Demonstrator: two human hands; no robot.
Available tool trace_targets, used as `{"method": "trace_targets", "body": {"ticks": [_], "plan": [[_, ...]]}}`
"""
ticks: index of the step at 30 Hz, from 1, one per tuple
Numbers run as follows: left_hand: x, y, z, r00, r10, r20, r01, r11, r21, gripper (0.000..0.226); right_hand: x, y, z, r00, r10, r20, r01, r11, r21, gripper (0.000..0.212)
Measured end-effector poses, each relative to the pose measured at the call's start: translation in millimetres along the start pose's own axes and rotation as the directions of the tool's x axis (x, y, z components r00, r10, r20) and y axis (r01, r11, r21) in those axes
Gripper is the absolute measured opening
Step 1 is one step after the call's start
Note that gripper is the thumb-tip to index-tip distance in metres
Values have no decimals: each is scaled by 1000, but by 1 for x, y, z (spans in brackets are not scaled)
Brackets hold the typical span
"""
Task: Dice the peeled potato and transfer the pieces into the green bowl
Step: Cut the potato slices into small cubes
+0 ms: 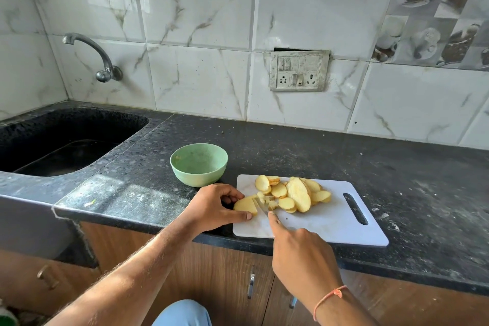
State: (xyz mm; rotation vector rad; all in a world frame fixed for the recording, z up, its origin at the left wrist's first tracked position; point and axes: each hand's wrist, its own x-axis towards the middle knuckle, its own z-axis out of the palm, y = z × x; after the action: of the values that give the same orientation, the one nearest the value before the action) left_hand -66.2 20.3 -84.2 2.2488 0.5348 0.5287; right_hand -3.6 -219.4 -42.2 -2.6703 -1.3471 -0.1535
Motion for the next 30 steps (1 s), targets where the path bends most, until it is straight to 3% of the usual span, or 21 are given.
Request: {"method": "trace_targets", "body": {"ticks": [17,30], "plan": [[-1,5,-2,1000,-17,-2,17,1000,-22,41,13,-12,-2,992,-56,-110,61,997,47,61],[0,4,-2,1000,-1,-5,1,1000,-24,39,36,-36,-4,998,-66,0,66,997,-36,58]]}}
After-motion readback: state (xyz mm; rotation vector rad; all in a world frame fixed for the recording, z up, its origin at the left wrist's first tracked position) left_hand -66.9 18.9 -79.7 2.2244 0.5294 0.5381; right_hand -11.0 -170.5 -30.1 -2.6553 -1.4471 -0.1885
